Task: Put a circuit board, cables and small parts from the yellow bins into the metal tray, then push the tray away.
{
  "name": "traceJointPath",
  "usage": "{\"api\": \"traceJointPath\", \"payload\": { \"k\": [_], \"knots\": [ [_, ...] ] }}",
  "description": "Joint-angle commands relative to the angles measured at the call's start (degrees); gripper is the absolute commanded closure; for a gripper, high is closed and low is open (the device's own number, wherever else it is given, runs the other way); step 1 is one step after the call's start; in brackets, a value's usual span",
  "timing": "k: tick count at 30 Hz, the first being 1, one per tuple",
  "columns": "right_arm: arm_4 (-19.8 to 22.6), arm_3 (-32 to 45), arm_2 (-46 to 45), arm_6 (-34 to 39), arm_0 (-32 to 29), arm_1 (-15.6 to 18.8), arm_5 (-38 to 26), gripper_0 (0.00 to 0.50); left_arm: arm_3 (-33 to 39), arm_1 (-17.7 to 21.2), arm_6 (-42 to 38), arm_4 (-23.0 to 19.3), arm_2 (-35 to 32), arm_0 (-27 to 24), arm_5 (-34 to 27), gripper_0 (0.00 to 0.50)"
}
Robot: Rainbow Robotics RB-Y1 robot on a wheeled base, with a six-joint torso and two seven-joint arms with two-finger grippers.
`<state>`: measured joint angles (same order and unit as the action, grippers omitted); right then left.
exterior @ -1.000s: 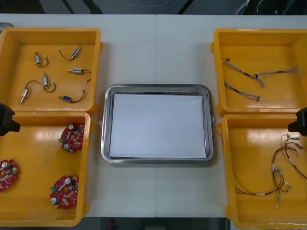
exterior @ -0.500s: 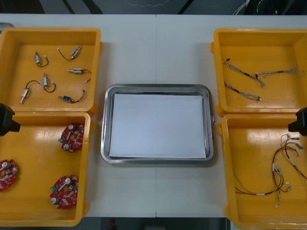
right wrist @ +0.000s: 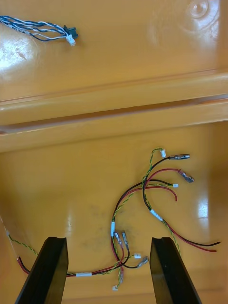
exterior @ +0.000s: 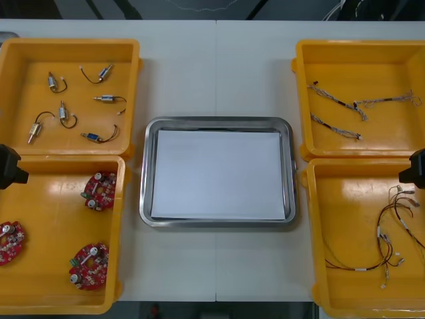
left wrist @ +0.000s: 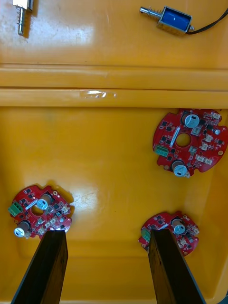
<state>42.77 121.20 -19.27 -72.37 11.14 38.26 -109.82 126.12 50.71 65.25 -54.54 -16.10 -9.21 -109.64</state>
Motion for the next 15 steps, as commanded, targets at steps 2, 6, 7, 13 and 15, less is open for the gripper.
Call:
{"api": "traceJointPath", "payload": {
  "k": [2,6,7,13,15],
  "knots": [
    [0.5,0.4,-1.7,-1.3,-0.4,2.3,-0.2,0.000,0.4,0.7,3.6,0.7,-0.9,3.2,-0.4,0.000],
    [0.5,0.4,-1.7,-1.3,-0.4,2.3,-0.2,0.000,0.0,0.8,4.3,0.6,-0.9,3.4,-0.4,0.000],
    [0.4,0.6,-2.3,-1.3,0.5,2.5,-0.2,0.000,-0.3,1.0,4.6,0.5,-0.9,3.6,-0.4,0.000],
    [1.3,2.7,-3.6,-1.7,0.9,3.1,-0.2,0.000,-2.3,3.0,7.5,-0.6,-1.0,6.2,3.9,0.000],
    [1.4,2.8,-3.6,-1.9,0.8,3.1,-0.2,0.000,-3.4,3.7,9.4,-1.0,-1.5,7.3,5.9,0.000]
  ]
}}
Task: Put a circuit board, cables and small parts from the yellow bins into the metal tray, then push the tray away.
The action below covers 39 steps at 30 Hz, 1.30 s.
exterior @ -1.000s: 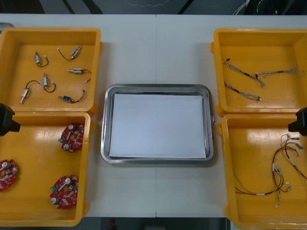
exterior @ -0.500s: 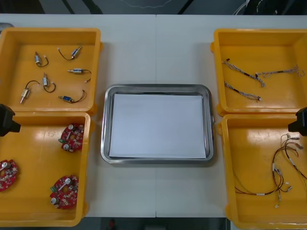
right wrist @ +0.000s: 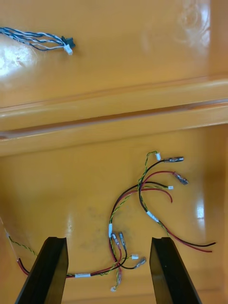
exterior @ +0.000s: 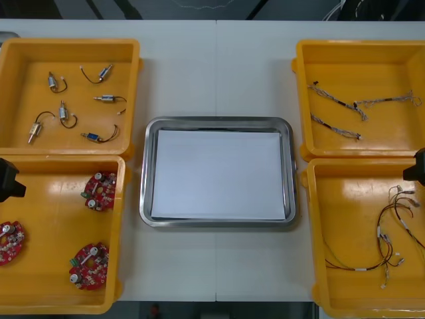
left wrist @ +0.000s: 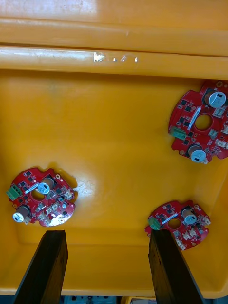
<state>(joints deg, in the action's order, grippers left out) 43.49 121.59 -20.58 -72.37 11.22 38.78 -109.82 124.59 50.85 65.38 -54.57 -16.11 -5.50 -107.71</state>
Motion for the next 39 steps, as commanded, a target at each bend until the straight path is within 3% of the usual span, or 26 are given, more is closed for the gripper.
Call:
{"api": "traceJointPath", "payload": {
  "k": [1,15,22,29,39],
  "knots": [
    [0.8,2.4,-2.4,-2.2,0.6,2.6,-0.2,0.000,-2.9,4.1,10.6,-1.5,-1.8,4.4,5.4,0.000],
    [3.7,4.1,-2.4,-6.2,-8.0,6.3,-0.2,0.000,-15.3,7.7,23.2,-4.0,-0.3,8.5,19.4,0.000],
    [6.9,4.1,-2.4,-8.6,-14.9,8.2,10.1,0.000,-19.8,8.3,24.1,-3.6,3.4,8.5,24.0,0.000],
    [7.2,4.0,-2.1,-18.3,-20.8,9.4,18.7,0.000,-23.3,8.4,24.8,-3.5,6.5,8.7,26.1,0.000],
    [7.7,0.5,2.3,-27.1,-23.6,10.1,26.2,0.000,-25.1,8.5,25.1,-2.8,9.5,10.6,30.3,0.000]
  ]
}}
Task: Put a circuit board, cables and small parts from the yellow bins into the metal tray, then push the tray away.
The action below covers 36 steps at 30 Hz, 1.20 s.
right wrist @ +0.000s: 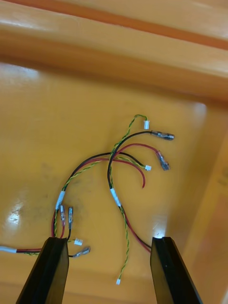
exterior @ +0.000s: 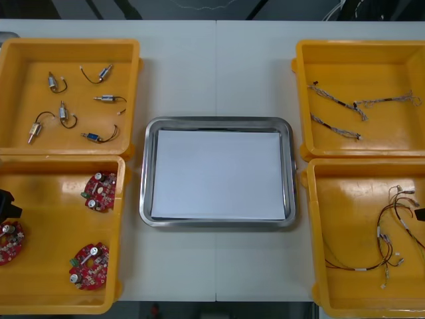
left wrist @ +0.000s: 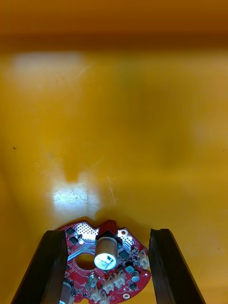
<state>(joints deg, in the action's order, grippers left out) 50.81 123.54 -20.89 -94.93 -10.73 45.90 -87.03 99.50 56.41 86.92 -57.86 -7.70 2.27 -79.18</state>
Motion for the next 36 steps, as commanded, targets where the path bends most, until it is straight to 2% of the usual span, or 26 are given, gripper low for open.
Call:
{"api": "traceJointPath", "payload": {
  "k": [1,7,12,16,22,24,26,27,36],
  "knots": [
    [0.4,-2.7,3.5,-5.4,-1.7,3.2,4.8,0.000,0.0,3.0,3.5,0.5,1.5,3.1,2.0,0.000],
    [0.5,-7.7,5.9,-9.8,-1.9,3.5,9.9,0.000,0.0,3.0,3.4,0.6,1.8,5.5,3.9,0.000],
    [-0.3,-10.0,7.3,-10.6,-1.9,3.5,10.8,0.000,-0.9,3.0,3.4,0.6,2.9,5.7,5.1,0.000],
    [-1.2,-11.4,9.0,-11.0,-1.9,3.4,11.9,0.000,-2.5,3.0,3.6,0.9,5.1,5.6,9.5,0.000],
    [-2.7,-13.9,11.7,-11.0,-1.6,3.5,15.5,0.000,-2.6,3.0,3.6,0.8,5.3,5.5,9.6,0.004],
    [-2.8,-14.6,12.3,-10.9,-1.4,3.5,16.2,0.000,-2.6,3.1,3.6,0.6,5.3,5.5,9.6,0.159],
    [-3.2,-15.3,13.1,-10.6,-1.3,3.4,17.2,0.000,-2.6,3.0,3.5,0.5,5.2,5.5,9.6,0.470],
    [-3.4,-15.3,13.2,-10.5,-1.3,3.5,17.4,0.000,-2.5,3.0,3.5,0.5,5.2,5.5,9.6,0.497],
    [-3.0,-18.3,15.3,-10.2,-1.3,3.5,20.1,0.000,-0.7,3.0,2.6,-0.2,4.2,5.3,8.6,0.500]
  ]
}}
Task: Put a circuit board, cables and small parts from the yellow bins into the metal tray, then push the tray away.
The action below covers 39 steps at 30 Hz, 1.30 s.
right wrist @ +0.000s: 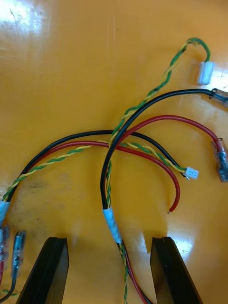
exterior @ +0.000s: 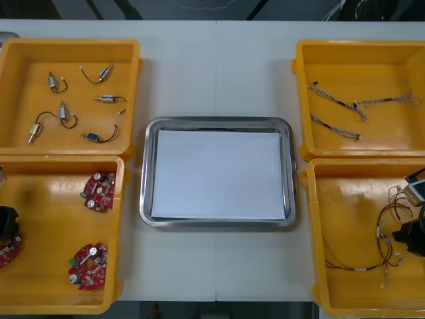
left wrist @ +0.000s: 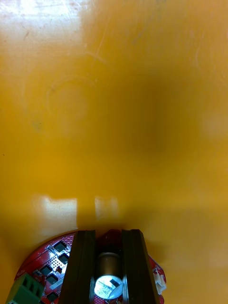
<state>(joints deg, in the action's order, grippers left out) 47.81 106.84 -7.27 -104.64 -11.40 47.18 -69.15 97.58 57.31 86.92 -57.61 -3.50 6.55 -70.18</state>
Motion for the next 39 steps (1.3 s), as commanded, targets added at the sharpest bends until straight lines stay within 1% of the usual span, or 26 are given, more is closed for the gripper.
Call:
{"api": "traceJointPath", "payload": {
  "k": [1,10,11,12,13,14,18,20,22,23,24,25,26,31,32,33,34,39],
  "knots": [
    [0.0,-1.6,1.6,-0.5,-0.6,2.2,2.2,0.000,1.2,2.1,2.6,-0.4,0.0,1.0,-0.4,0.500],
    [0.3,-2.3,2.5,0.0,-0.5,2.1,2.9,0.000,7.7,2.1,1.0,-1.5,-5.3,0.1,-8.4,0.500],
    [0.3,-2.3,2.7,0.2,-0.5,2.1,2.9,0.011,9.4,2.1,0.7,-1.6,-6.6,-0.1,-10.1,0.500],
    [0.4,-2.3,2.8,0.3,-0.5,2.1,3.0,0.100,10.0,2.1,0.6,-1.6,-7.1,-0.2,-10.6,0.500],
    [0.4,-2.3,2.8,0.3,-0.5,2.1,2.9,0.353,11.2,2.1,0.5,-1.6,-7.8,-0.5,-11.5,0.500],
    [0.5,-2.3,2.8,0.4,-0.5,2.2,2.9,0.500,12.6,2.1,0.4,-1.7,-8.5,-0.8,-12.4,0.500],
    [0.9,-2.3,2.8,0.7,-0.5,2.1,2.9,0.500,16.9,2.2,-0.4,-1.5,-9.9,-2.6,-16.3,0.500],
    [1.1,-2.2,2.6,0.7,-0.4,2.2,2.9,0.500,19.8,2.2,-1.3,-1.0,-10.0,-4.4,-19.2,0.500],
    [1.3,-1.6,1.8,0.7,-0.4,2.1,2.4,0.500,22.1,2.2,-4.7,-0.7,-10.0,-6.1,-21.7,0.500],
    [1.3,-1.6,1.8,0.7,-0.4,2.1,2.4,0.500,22.1,2.2,-4.7,-0.7,-10.0,-6.1,-21.7,0.500],
    [1.5,-0.8,0.4,0.7,-0.3,2.1,1.0,0.500,24.6,2.2,-7.3,-0.1,-9.2,-7.9,-24.0,0.500],
    [1.5,-0.2,0.0,0.7,-0.2,2.2,0.5,0.500,25.2,2.2,-7.9,0.0,-8.8,-8.6,-24.8,0.500],
    [1.7,1.2,-2.1,0.7,-0.2,2.1,-2.0,0.500,27.1,2.4,-10.3,0.6,-7.1,-11.0,-27.2,0.500],
    [2.1,4.7,-7.8,0.2,0.1,2.1,-8.4,0.500,30.2,2.5,-17.0,1.0,-1.3,-17.8,-31.6,0.500],
    [2.5,6.0,-9.8,0.2,0.5,2.1,-11.1,0.500,31.3,2.5,-20.2,1.0,2.3,-21.2,-32.7,0.500],
    [2.6,6.5,-10.4,0.3,0.6,2.2,-12.0,0.500,31.5,2.5,-21.4,1.0,3.4,-22.5,-33.1,0.500],
    [2.7,7.5,-11.5,0.5,0.9,2.2,-13.8,0.500,32.1,2.5,-23.9,1.0,6.0,-25.0,-33.6,0.500],
    [3.7,10.8,-15.4,0.6,2.5,2.2,-19.4,0.500,33.6,2.2,-34.0,1.3,16.9,-34.3,-33.6,0.500]
  ]
}}
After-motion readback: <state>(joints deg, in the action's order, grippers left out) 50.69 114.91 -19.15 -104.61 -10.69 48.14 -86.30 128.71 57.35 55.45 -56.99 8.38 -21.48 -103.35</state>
